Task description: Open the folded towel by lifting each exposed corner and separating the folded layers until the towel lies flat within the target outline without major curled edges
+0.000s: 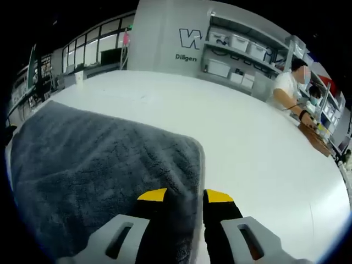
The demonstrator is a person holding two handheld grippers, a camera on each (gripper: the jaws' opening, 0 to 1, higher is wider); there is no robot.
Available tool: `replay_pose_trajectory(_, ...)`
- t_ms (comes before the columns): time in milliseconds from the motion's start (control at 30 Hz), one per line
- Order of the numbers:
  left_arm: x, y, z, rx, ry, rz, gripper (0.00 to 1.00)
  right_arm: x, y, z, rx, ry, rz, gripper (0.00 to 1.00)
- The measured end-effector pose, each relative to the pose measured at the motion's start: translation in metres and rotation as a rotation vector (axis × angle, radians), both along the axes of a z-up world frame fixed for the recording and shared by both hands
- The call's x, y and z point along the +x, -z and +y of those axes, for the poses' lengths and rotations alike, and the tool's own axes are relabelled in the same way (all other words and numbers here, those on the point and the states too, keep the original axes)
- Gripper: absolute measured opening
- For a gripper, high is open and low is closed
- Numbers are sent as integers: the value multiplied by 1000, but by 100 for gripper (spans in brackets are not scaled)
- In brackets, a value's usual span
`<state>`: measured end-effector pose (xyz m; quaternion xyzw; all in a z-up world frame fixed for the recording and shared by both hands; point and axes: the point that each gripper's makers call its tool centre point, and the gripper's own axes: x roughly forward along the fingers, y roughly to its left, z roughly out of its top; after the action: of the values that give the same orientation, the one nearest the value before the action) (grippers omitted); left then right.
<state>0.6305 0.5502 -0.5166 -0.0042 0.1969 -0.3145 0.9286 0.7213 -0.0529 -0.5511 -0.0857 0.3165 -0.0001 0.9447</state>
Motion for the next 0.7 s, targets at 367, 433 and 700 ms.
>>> replay_pose_trajectory(367,-1,4,8,12,-25,13,98,-41,-7,45,-79,-134,56,61)
replay_pose_trajectory(433,-1,4,10,5,-32,12,98,-51,-5,49,-61,-132,89,67)
replay_pose_trajectory(700,-2,7,17,1,-57,32,99,-81,-15,67,13,-146,67,92)
